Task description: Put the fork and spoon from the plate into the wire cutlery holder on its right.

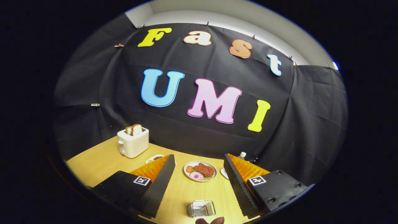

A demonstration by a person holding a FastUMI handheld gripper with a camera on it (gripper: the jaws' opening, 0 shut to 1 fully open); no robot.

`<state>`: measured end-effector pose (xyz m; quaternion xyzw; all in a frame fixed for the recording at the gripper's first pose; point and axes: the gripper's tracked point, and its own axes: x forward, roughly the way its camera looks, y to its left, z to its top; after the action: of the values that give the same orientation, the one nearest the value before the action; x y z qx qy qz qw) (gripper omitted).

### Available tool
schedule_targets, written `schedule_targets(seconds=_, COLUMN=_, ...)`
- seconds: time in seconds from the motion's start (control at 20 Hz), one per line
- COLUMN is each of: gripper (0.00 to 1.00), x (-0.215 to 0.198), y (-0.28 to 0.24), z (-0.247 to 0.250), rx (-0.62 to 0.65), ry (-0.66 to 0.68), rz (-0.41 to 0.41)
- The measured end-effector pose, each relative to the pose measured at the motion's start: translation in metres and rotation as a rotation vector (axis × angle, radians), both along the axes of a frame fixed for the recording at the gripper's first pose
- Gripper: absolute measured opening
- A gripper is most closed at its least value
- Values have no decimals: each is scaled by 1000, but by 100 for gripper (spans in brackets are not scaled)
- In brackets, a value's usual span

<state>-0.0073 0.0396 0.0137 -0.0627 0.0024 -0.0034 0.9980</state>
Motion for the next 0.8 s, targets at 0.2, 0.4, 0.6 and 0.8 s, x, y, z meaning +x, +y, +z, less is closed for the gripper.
schedule_targets(seconds=0.2, gripper=98, x=-8, y=42, z=-16, rx=-3, ry=86, rz=75)
schedule_targets(seconds=0.4, gripper=97, x=-26, y=80, z=-65, rx=39, ry=323, rz=153)
schedule_targets(seconds=0.6, gripper=96, x=-53, y=118, z=-109, rx=149, ry=575, rz=199)
schedule_targets(seconds=0.8, gripper=93, x=-74, y=159, z=-153, rx=265, ry=814, rz=226)
